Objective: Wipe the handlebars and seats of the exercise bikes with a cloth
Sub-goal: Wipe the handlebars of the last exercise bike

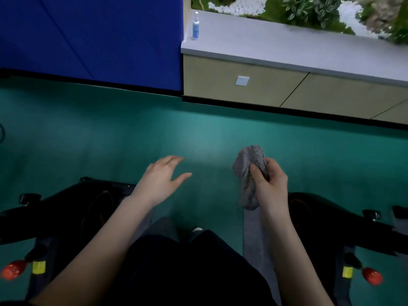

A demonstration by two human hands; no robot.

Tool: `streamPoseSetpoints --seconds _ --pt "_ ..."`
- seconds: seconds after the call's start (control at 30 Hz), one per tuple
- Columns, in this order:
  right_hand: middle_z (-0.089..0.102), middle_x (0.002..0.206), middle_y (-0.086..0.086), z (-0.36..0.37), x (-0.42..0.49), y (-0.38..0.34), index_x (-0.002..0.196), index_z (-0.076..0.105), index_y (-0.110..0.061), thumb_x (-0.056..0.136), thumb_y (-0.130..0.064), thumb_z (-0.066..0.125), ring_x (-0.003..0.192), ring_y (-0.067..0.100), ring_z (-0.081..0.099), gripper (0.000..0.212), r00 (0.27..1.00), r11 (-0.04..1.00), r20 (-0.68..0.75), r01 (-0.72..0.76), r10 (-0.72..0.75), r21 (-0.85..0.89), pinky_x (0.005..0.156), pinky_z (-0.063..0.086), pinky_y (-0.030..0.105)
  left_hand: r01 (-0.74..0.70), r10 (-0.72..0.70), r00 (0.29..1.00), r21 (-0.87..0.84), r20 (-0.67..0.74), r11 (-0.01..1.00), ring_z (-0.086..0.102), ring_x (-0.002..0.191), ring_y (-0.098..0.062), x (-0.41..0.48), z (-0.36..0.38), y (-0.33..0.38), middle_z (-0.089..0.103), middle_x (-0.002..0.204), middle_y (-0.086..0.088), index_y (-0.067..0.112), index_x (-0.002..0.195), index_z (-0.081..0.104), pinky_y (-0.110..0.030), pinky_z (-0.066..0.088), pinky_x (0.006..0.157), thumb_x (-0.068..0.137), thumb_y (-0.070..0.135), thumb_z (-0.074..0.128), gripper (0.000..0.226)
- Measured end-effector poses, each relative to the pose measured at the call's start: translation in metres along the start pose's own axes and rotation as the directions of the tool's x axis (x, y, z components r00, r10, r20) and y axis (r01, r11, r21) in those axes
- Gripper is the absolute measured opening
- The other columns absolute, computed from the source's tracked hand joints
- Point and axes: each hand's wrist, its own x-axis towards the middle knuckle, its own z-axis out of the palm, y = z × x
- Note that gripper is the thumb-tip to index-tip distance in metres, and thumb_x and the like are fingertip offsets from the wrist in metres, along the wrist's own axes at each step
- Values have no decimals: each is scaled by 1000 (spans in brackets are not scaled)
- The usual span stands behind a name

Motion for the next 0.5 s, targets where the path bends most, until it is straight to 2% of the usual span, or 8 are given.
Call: streamPoseSetpoints --seconds 0.13,0.27,0.4,0.5 --pt "60 78 -1 11 23 -3 90 61 -11 90 -4 58 77 14 54 8 997 999 62 -44 43 8 74 44 33 78 -78 997 -1 -28 997 41 132 -22 16 -8 -15 47 141 -5 12 138 46 -36 31 109 93 46 52 56" --pt "59 76 -3 32 60 -19 89 60 -13 90 -5 58 74 12 53 8 994 999 112 10 -5 -44 71 43 31 135 -138 989 -51 -60 990 39 132 -24 50 -18 -30 46 142 -6 12 139 44 -38 30 110 93 44 53 57" --pt "59 72 -9 53 107 -36 88 61 -14 89 -7 59 72 11 54 8 993 994 112 52 -41 -100 70 44 31 141 -144 988 -75 -49 987 39 133 -25 101 -31 -43 45 143 -8 11 140 42 -39 30 110 93 43 53 58" --pt "59 73 -6 73 139 -48 87 62 -14 89 -5 59 73 13 54 9 991 993 133 36 -22 -109 72 44 33 134 -137 990 -85 -37 987 37 134 -24 138 -46 -52 44 144 -7 13 141 42 -37 28 111 93 44 52 58"
